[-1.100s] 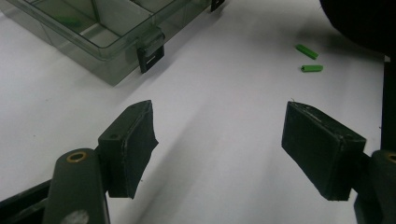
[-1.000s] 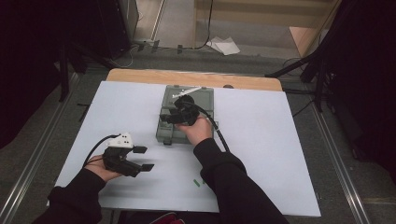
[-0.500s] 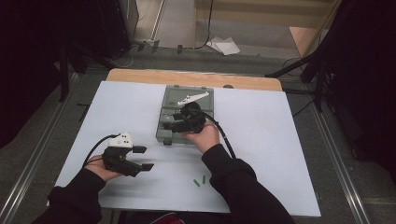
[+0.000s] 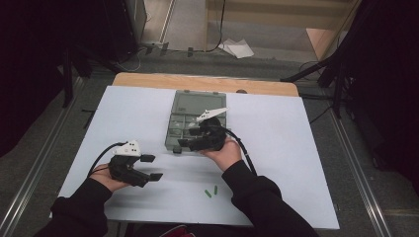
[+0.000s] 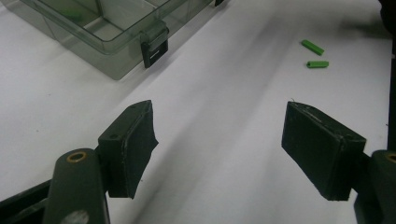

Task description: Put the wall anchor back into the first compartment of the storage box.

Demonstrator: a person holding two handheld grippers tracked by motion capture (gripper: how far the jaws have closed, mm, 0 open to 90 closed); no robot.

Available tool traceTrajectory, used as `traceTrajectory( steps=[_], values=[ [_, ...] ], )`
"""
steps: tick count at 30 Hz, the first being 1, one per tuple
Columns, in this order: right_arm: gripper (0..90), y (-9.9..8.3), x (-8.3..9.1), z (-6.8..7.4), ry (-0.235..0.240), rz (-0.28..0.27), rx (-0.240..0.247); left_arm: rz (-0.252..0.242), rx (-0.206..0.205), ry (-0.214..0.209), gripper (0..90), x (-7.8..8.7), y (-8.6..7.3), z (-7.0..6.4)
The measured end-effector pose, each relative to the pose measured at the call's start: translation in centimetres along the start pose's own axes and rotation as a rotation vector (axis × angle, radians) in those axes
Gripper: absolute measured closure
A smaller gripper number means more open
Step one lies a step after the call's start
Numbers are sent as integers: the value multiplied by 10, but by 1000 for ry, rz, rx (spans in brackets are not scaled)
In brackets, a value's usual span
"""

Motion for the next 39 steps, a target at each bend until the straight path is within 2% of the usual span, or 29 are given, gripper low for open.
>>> traceTrajectory(
  steps=[6,7,10,17,23,32,39],
  values=[
    [357,-7,4,4,15,-9,8,1,-5,-2,250,1,1,0],
    [356,-8,5,7,24,-7,10,22,-11,3,250,3,0,0],
    [350,-10,8,10,27,-11,27,-4,-9,-4,249,1,1,-1],
    [325,-13,16,16,50,-35,40,-3,-9,-5,250,1,1,-1],
    [325,-20,21,17,51,-34,62,-2,-10,-9,249,1,1,-2],
    [321,-31,28,17,51,-35,56,1,-11,-11,249,0,1,-2],
    [315,-39,35,20,48,-40,82,6,-14,-14,249,0,1,-3]
  ],
)
Point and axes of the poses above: each handheld gripper's, and its own axes: x roughly backward along the jaws, y roughly out of its top, z roughly to its left, the point moved 7 cm from there along -x, roughly forward along the jaws, and after that the axes turned 3 degrees about x, right-handed, at the moved point
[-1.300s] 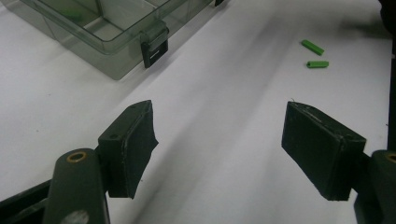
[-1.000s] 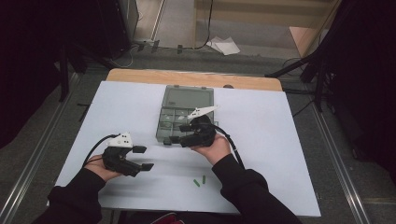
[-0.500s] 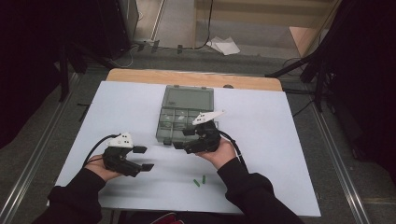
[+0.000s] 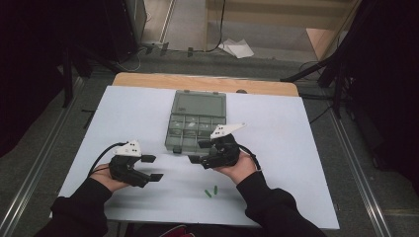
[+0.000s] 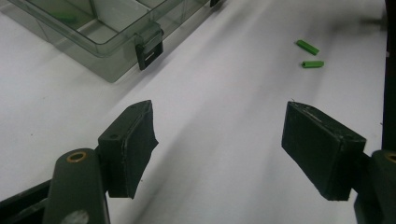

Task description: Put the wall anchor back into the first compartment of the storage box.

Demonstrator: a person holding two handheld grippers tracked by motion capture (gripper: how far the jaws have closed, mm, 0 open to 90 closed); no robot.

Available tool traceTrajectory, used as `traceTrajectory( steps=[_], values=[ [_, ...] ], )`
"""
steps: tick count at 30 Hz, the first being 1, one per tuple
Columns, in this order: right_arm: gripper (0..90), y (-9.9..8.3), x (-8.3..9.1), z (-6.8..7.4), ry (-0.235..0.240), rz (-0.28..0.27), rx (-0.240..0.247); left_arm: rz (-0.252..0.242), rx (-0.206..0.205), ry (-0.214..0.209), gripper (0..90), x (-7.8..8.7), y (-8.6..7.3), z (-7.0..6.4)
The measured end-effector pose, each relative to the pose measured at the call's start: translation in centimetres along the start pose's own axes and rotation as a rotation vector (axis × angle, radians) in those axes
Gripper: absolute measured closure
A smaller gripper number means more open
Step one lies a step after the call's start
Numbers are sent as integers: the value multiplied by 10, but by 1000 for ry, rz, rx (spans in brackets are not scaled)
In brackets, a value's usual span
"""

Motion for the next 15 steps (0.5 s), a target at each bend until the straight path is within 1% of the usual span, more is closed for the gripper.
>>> traceTrajectory(
  steps=[2,8,15],
  values=[
    [311,-1,1,1,-3,3,5,-1,1,0,249,0,0,0],
    [311,-6,4,2,-6,7,-2,-4,3,4,249,0,0,1],
    [312,-15,5,6,3,18,-9,-2,4,2,250,0,0,0]
  ],
)
Point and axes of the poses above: each handheld gripper's, and its own axes: x roughly backward along the jaws, y roughly out of its top, z roughly to its left, the point moved 7 cm from there along -x, roughly forward along the jaws, and after that the axes turned 3 degrees about x, right-handed, at the moved point
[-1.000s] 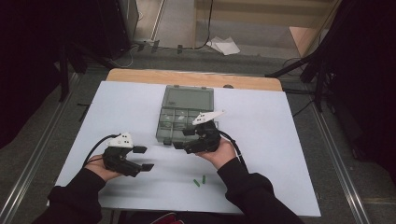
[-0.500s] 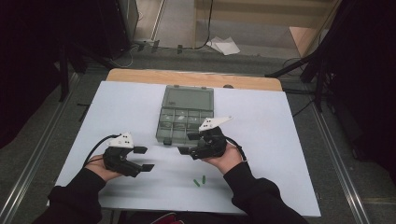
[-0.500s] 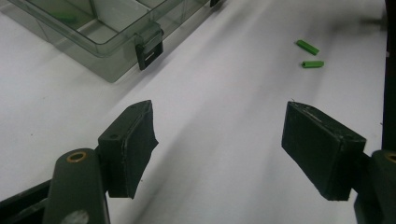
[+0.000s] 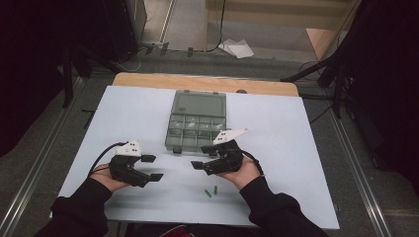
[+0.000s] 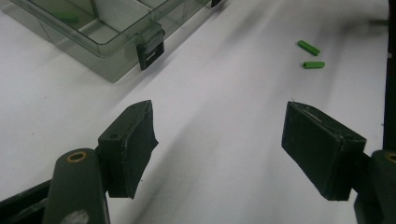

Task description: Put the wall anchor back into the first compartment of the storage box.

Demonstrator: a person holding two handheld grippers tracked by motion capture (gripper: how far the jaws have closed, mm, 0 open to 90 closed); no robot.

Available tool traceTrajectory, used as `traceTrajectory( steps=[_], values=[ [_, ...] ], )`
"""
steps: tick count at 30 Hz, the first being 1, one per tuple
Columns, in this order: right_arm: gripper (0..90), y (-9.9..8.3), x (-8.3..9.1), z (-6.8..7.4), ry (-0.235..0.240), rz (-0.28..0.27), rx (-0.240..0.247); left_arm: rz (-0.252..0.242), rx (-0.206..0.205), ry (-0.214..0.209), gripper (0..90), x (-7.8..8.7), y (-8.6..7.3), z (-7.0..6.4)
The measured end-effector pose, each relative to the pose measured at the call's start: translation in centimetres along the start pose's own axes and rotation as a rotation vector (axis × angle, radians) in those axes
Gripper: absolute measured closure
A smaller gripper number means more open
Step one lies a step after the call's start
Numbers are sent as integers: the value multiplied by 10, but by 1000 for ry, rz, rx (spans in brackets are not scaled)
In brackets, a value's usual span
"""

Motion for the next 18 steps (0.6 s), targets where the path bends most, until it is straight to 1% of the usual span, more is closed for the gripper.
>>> traceTrajectory(
  steps=[5,6,7,9,13,18],
  values=[
    [312,-6,1,2,-4,-8,8,-2,0,-3,249,0,1,0],
    [312,-7,2,3,0,-3,0,-3,1,-3,249,0,1,0],
    [313,-8,2,3,2,-7,7,-2,1,-3,249,0,0,0],
    [316,-11,2,4,0,-8,3,-2,2,0,249,0,0,1],
    [320,-17,4,4,-2,0,-4,0,1,1,249,0,0,1],
    [323,-23,6,5,-4,6,-3,1,1,2,249,0,0,1]
  ],
)
Point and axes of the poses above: each handheld gripper's, and its own axes: x roughly backward along the jaws, y roughly out of its top, z roughly to its left, the point moved 7 cm from there along -x, roughly forward along the jaws, and after that the axes turned 3 degrees about x, right-handed, at the moved point
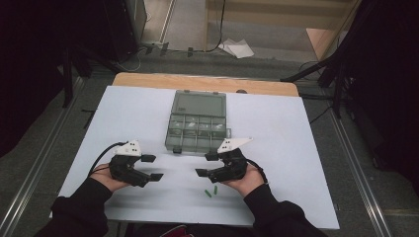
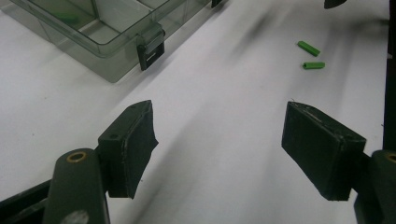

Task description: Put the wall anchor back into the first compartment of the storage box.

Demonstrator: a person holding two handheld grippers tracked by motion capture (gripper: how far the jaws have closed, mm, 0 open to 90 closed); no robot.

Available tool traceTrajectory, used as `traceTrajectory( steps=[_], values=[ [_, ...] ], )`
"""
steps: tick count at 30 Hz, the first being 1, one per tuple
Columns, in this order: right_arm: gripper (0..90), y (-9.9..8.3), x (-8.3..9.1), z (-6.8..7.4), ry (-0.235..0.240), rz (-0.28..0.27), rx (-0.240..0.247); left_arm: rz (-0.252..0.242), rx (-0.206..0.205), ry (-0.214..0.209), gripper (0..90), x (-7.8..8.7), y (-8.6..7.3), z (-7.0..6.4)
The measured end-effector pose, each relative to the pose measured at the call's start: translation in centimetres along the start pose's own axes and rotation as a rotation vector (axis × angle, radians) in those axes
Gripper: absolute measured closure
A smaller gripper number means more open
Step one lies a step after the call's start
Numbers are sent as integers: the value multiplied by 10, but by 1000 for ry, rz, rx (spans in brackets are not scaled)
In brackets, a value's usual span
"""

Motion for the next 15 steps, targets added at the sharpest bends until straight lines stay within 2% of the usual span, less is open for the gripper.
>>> traceTrajectory(
  steps=[15],
  values=[
    [329,-17,1,6,9,26,7,-1,4,3,249,1,0,1]
  ],
)
Point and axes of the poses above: each handheld gripper's, and its own axes: x roughly backward along the jaws, y roughly out of its top, z roughly to its left, the point moved 7 cm from there along -x, roughly forward along the jaws, and after that the axes turned 3 degrees about x, right-handed, at the moved point
